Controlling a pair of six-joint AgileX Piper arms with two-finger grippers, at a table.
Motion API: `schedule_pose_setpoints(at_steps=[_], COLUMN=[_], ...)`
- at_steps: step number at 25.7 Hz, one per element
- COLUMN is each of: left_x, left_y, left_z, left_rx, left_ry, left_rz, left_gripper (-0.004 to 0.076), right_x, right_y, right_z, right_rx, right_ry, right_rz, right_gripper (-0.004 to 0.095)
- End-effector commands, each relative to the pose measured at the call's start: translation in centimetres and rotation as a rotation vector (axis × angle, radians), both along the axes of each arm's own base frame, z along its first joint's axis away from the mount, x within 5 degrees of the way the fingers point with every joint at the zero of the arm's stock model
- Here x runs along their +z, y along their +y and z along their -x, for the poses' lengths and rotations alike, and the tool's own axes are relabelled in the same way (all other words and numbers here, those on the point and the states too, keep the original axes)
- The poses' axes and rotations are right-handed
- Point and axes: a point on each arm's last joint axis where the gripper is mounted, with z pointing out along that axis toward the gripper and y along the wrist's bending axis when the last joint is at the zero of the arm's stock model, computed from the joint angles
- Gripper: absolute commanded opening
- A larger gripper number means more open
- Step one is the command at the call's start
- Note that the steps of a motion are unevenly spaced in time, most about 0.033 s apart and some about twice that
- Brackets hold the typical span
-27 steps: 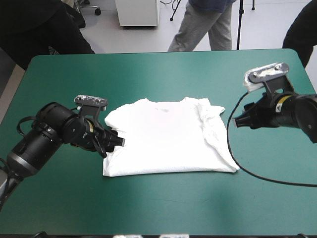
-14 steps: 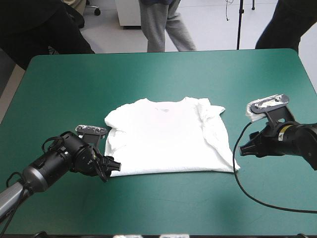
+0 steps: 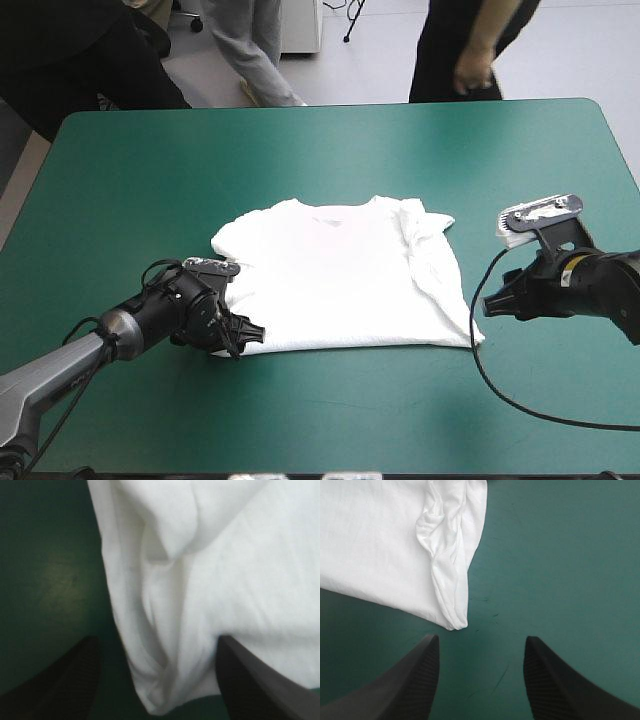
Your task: Fold the cloth
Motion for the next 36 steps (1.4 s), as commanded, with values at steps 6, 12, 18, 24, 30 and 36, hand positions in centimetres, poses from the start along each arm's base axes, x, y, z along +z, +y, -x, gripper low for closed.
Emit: schedule_pose_setpoints(at_steps=[6, 12, 18, 24, 30, 36], left_x=[-1.1, -1.4, -1.4, -1.4, -1.4, -1.4], left_y=[-1.5, -1.7, -1.7, -1.7, -1.6, -1.7], left_z=[-0.8, -0.9, -0.8, -0.8, -0.7, -0.8], left_rx=[0.008, 0.000, -0.008, -0.007, -0.007, -0.007], left_ry=[0.014, 0.015, 0.021, 0.022, 0.031, 0.023], left_rz=[0.104, 0.122, 0.116, 0.115, 0.110, 0.114], left_gripper=[0.0258, -0.0001, -0.0009, -0.0009, -0.0009, -0.0009], right_x=[0.1, -6.0, -11.1, -14.2, -17.3, -19.8], right_y=[0.2, 1.2, 2.0, 2.9, 3.5, 3.3], right_z=[-0.7, -2.3, -4.0, -6.4, -7.6, -6.0], right_rx=[-0.009, 0.000, 0.001, -0.003, -0.013, -0.041], right_ry=[-0.039, 0.124, 0.164, 0.224, 0.350, 0.457], right_rz=[-0.023, -0.016, -0.025, -0.012, 0.016, 0.000], right_gripper=[0.0497, 0.0592, 0.0598, 0.0598, 0.0579, 0.0222])
